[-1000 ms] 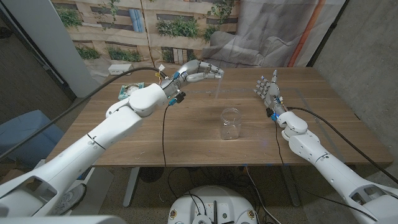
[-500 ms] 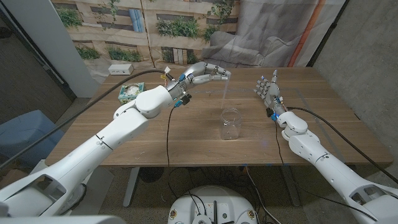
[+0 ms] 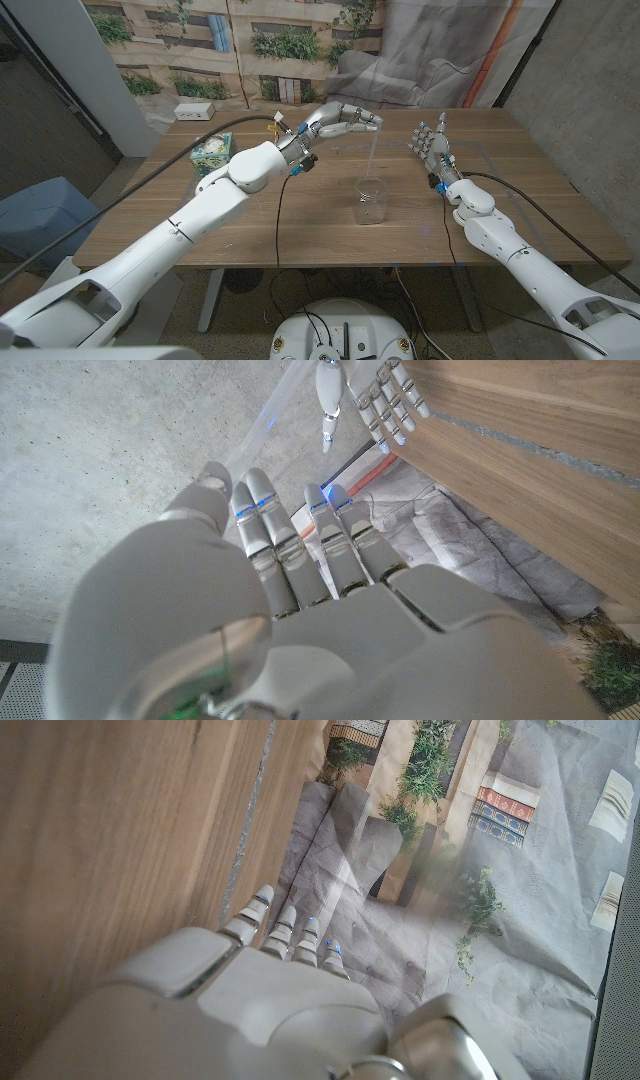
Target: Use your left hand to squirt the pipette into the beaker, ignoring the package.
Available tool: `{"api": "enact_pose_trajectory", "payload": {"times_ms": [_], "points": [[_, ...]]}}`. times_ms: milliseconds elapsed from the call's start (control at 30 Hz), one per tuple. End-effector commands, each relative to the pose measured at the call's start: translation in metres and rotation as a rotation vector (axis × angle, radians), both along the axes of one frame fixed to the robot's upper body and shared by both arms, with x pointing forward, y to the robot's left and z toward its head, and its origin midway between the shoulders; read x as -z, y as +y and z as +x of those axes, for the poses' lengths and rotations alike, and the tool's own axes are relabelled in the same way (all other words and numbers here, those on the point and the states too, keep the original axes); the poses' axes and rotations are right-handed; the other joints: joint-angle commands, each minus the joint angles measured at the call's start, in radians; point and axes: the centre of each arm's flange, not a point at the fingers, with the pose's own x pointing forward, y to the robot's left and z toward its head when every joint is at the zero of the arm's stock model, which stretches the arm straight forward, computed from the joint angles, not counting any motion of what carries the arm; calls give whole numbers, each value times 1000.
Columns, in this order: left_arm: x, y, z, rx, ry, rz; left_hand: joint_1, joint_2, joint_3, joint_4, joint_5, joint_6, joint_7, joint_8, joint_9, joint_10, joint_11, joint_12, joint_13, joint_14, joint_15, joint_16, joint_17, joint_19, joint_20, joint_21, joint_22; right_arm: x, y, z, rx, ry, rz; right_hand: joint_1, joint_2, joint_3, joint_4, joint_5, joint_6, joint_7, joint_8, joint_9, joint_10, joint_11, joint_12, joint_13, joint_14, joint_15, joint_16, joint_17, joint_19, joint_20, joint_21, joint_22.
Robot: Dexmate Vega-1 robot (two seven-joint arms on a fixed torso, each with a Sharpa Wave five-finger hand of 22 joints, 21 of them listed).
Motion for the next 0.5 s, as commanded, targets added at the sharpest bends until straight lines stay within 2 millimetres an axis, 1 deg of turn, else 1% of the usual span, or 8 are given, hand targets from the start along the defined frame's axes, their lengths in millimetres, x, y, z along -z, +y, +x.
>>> {"api": "enact_pose_trajectory", "payload": {"times_ms": [33, 67, 167, 200, 267, 400, 433, 500], "points": [[7, -12, 7, 39, -33, -9, -7, 3, 6, 3, 1, -3, -4, 0, 3, -6, 1, 0, 2, -7, -122, 0, 0, -1, -1, -6, 3, 0, 0, 0, 0, 0, 0, 0, 59, -7, -1, 4, -1, -9, 2, 2, 0, -4, 3, 1, -10, -83, 6, 4, 6, 2, 1, 5], [8, -12, 7, 40, -32, -9, -6, 3, 7, 2, 1, -4, -5, 0, 3, -7, 1, 0, 2, -8, -123, -1, 0, -1, -1, -6, 3, 0, 0, 0, 0, 0, 0, 0, 59, -7, -1, 4, 0, -9, 2, 2, 2, 0, 4, 1, -9, -83, 6, 4, 6, 2, 1, 5], [10, -14, 10, 46, -31, -6, -8, 3, 8, 2, 1, -4, -5, 0, 3, -8, 1, 0, 2, -8, -122, 0, 0, -1, -1, -6, 3, 0, 0, 0, 0, 0, 0, 0, 59, -7, -1, 4, 0, -8, 2, 2, 5, -9, 5, 2, -8, -84, 6, 4, 6, 2, 1, 5], [11, -15, 10, 46, -31, -7, -8, 3, 8, 2, 1, -5, -5, 0, 3, -8, 1, 0, 2, -8, -122, -1, 0, -1, -1, -6, 3, 0, 0, 0, 0, 0, 0, 0, 59, -7, -1, 4, 1, -9, 3, 2, -4, 0, 2, 2, -7, -82, 6, 4, 6, 2, 1, 5], [13, -16, 12, 49, -29, -4, -9, 3, 8, 2, 1, -5, -5, 0, 2, -9, 1, 0, 2, -8, -123, -1, 0, -1, -1, -6, 3, 0, 0, 0, 0, 0, 0, 0, 59, -7, -1, 4, 1, -9, 3, 2, 5, -2, 5, 2, -8, -83, 6, 4, 6, 2, 1, 5], [18, -17, 16, 61, -20, -5, -10, 5, 10, 2, 1, -7, -9, 0, 2, -12, 2, 0, 2, -7, -127, 0, 1, -1, -1, -6, 3, 0, 0, 0, 0, 0, 0, 0, 59, -7, -1, 5, 0, -9, 2, 2, -15, -5, -3, 1, -9, -83, 5, 4, 6, 2, 1, 5], [20, -17, 17, 64, -17, -4, -9, 5, 10, 1, 1, -7, -9, 0, 2, -13, 2, 0, 2, -7, -128, 0, 1, -1, -1, -6, 3, 0, 0, 0, 0, 0, 0, 0, 59, -7, -1, 5, 0, -9, 2, 2, -5, -3, 1, 1, -10, -83, 5, 4, 6, 3, 1, 5], [22, -19, 18, 63, -10, 3, -10, 4, 10, 1, 1, -7, -10, 0, 2, -14, 2, 0, 2, -7, -128, 0, 1, -1, -2, -6, 3, 0, 0, 0, 0, 0, 0, 0, 59, -7, -1, 5, 0, -9, 2, 2, -10, -4, -1, 1, -9, -82, 5, 4, 6, 3, 0, 5]]}}
